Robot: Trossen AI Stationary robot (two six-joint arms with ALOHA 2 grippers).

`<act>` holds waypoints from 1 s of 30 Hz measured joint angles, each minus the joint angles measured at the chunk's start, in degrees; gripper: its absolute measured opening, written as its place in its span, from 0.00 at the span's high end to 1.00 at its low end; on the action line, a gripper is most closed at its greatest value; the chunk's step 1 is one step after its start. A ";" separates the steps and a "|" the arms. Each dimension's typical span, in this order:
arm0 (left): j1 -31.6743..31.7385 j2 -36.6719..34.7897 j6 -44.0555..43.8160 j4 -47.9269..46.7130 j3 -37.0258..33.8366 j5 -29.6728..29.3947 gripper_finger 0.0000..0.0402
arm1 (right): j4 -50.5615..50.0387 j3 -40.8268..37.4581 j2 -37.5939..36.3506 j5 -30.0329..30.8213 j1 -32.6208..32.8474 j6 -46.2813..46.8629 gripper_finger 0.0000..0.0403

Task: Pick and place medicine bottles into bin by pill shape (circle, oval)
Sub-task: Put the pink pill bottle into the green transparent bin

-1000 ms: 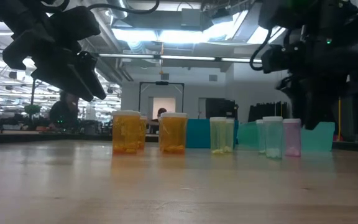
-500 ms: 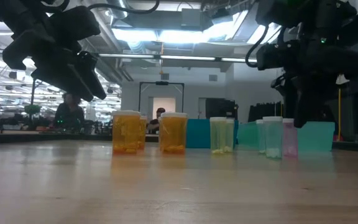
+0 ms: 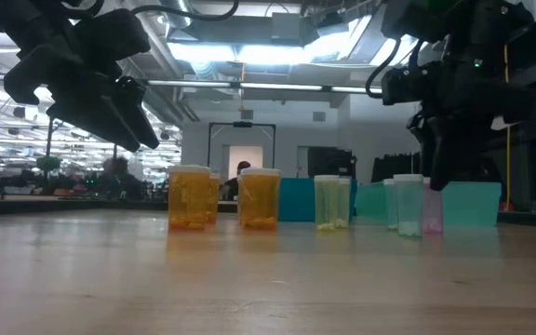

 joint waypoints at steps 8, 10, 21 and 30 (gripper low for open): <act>0.00 0.00 0.00 0.02 0.00 0.02 0.31 | 0.63 0.00 0.00 -0.85 0.00 -1.20 0.56; 0.00 0.00 0.00 0.00 0.00 0.00 0.31 | 1.32 0.00 0.19 -0.86 0.00 -1.55 0.56; 0.00 -0.02 0.00 0.24 -0.02 0.02 0.31 | 1.84 0.00 3.31 -0.84 0.00 -2.14 0.56; 0.00 -0.02 -0.01 0.24 -0.02 0.01 0.31 | 2.16 0.00 2.95 -0.82 0.00 -3.00 0.56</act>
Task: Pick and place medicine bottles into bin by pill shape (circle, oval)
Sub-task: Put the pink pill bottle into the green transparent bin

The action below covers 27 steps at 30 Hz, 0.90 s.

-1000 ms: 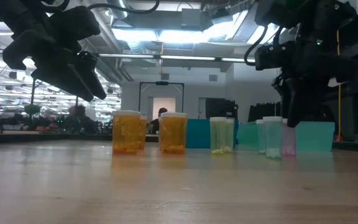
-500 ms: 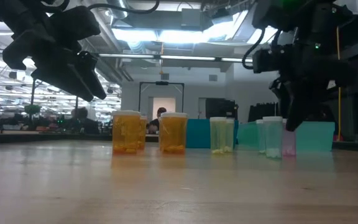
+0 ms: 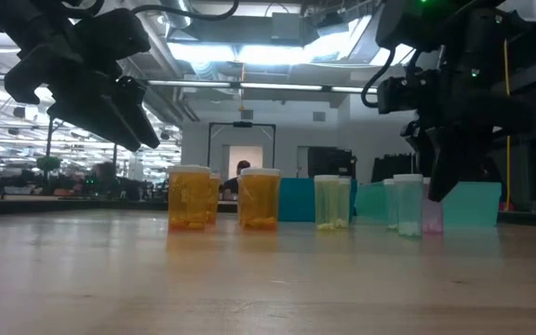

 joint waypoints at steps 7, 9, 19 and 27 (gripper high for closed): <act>0.00 0.00 -0.01 0.00 0.00 0.01 0.31 | 0.11 0.00 0.00 -0.02 0.00 0.08 0.68; 0.00 0.00 -0.01 -0.02 0.00 0.01 0.31 | 0.11 0.00 0.00 -0.02 0.02 0.11 0.72; 0.00 0.00 0.01 -0.02 0.00 0.00 0.31 | -8.47 2.31 0.00 -0.46 0.01 1.63 0.73; 0.00 0.02 0.00 -0.02 0.00 -0.01 0.31 | -28.62 13.83 -0.40 9.96 -0.03 -0.57 0.73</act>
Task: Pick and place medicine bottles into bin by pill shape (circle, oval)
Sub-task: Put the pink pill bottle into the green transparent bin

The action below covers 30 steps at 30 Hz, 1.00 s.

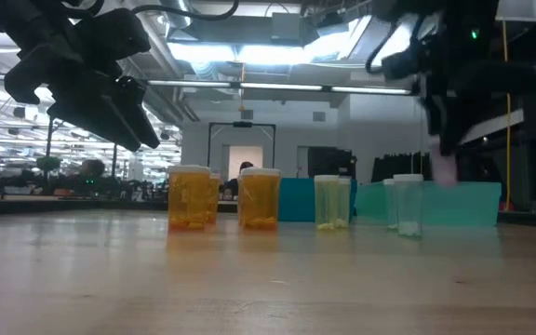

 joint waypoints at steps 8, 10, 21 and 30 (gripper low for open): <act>0.00 -0.02 0.01 0.00 0.00 0.01 0.31 | -8.74 7.66 -8.73 14.83 -9.35 -4.49 0.73; 0.07 0.00 0.01 0.00 0.00 0.00 0.31 | -7.06 7.68 -11.87 15.01 -14.69 -7.09 0.73; 0.07 -0.02 0.01 0.66 0.00 0.02 0.31 | 18.32 0.39 -12.03 -3.47 -47.96 -25.31 0.73; 0.11 -0.02 0.01 0.71 0.00 0.01 0.31 | 26.84 -3.23 1.72 -12.26 -58.91 -27.95 0.73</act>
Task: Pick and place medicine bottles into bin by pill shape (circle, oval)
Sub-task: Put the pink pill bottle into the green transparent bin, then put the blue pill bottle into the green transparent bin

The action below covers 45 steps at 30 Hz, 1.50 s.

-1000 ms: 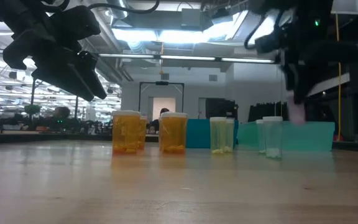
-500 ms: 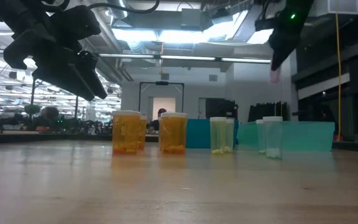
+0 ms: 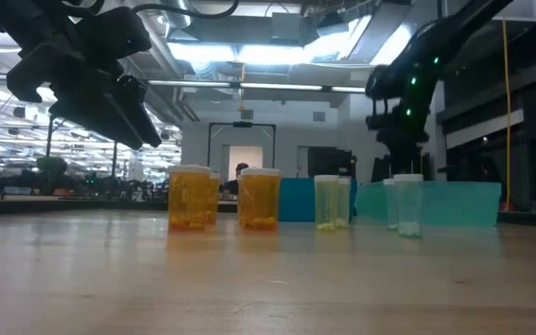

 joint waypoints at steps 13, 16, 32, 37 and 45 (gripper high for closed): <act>0.07 0.00 0.00 0.14 0.00 -0.01 0.31 | 8.80 0.00 7.58 -1.30 -0.69 3.06 0.68; 0.07 0.00 0.00 0.14 0.00 -0.01 0.31 | 9.15 0.00 7.47 -1.24 -0.69 3.52 0.60; 0.07 0.00 0.01 0.13 0.00 -0.01 0.31 | 4.38 0.05 0.58 -1.28 -0.34 3.31 0.46; 0.07 0.00 0.02 0.14 0.00 -0.01 0.31 | -5.76 0.35 -9.51 -3.51 1.70 7.52 0.46; 0.07 0.02 -0.02 0.18 0.00 -0.01 0.31 | -11.03 -5.59 -25.83 -15.28 14.44 15.38 0.46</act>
